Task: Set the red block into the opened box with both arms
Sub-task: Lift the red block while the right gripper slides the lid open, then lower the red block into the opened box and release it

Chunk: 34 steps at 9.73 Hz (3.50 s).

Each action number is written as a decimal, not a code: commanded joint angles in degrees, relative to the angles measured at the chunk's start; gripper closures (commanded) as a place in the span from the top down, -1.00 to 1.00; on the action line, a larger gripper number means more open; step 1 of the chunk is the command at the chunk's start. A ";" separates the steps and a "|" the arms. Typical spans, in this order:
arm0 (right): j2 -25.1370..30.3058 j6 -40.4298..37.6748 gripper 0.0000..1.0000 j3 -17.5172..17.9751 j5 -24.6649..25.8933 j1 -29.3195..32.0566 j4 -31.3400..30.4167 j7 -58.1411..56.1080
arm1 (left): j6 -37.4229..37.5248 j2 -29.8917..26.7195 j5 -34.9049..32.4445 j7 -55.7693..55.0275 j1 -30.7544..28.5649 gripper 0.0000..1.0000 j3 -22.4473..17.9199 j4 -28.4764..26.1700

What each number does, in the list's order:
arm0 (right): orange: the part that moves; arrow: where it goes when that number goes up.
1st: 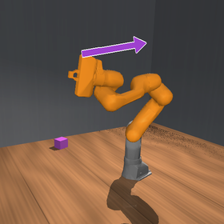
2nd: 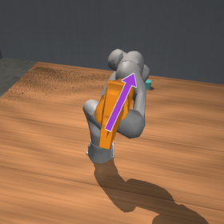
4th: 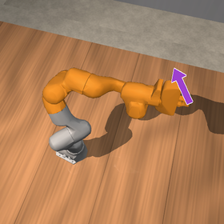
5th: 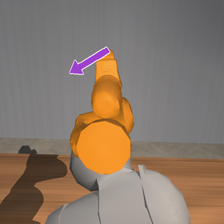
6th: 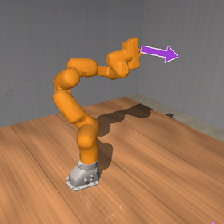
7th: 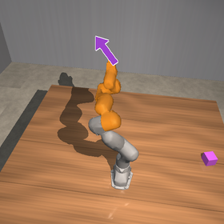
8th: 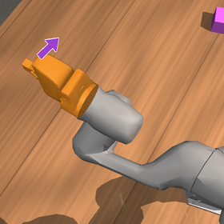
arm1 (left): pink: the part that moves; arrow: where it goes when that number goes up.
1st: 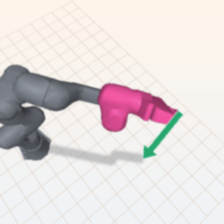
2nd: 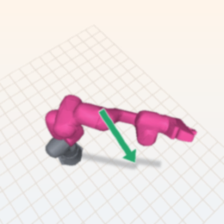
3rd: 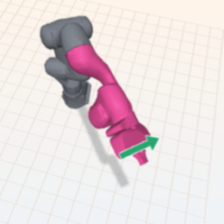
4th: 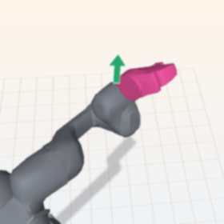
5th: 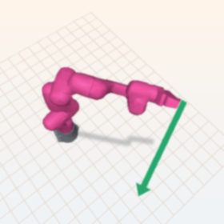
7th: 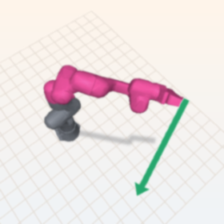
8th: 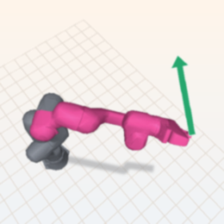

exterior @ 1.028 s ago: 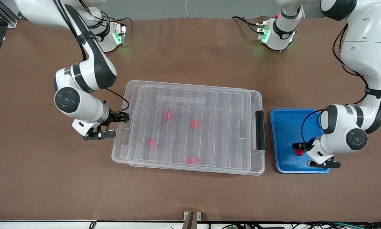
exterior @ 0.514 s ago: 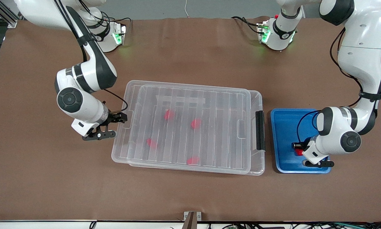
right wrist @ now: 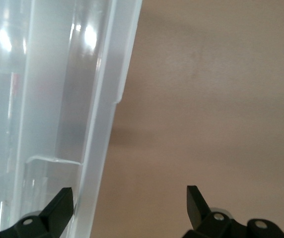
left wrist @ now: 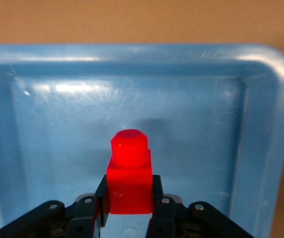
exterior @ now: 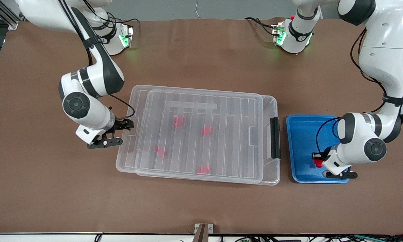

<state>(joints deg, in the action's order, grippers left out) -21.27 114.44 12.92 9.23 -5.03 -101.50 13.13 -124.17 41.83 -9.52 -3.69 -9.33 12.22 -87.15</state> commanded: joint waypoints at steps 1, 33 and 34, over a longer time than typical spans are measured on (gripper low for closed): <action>1.58 -1.05 1.00 0.53 2.28 3.96 -2.03 0.14 | 3.92 -4.80 -0.15 -0.09 1.33 -0.94 0.60 -1.00; 22.15 -15.19 -0.56 -19.34 -12.13 8.90 -2.52 -23.05 | 21.94 -14.31 -11.57 -29.98 11.90 1.00 16.08 10.41; 20.49 -9.20 -1.00 -19.25 -12.48 8.46 -5.87 -23.15 | 23.70 -16.23 -11.40 -29.53 10.75 1.00 15.99 10.86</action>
<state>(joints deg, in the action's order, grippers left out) -0.05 99.51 -6.64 -2.06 3.87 -102.53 -8.75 -102.49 25.77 -21.92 -34.45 2.77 28.03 -76.49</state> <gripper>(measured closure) 0.463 0.000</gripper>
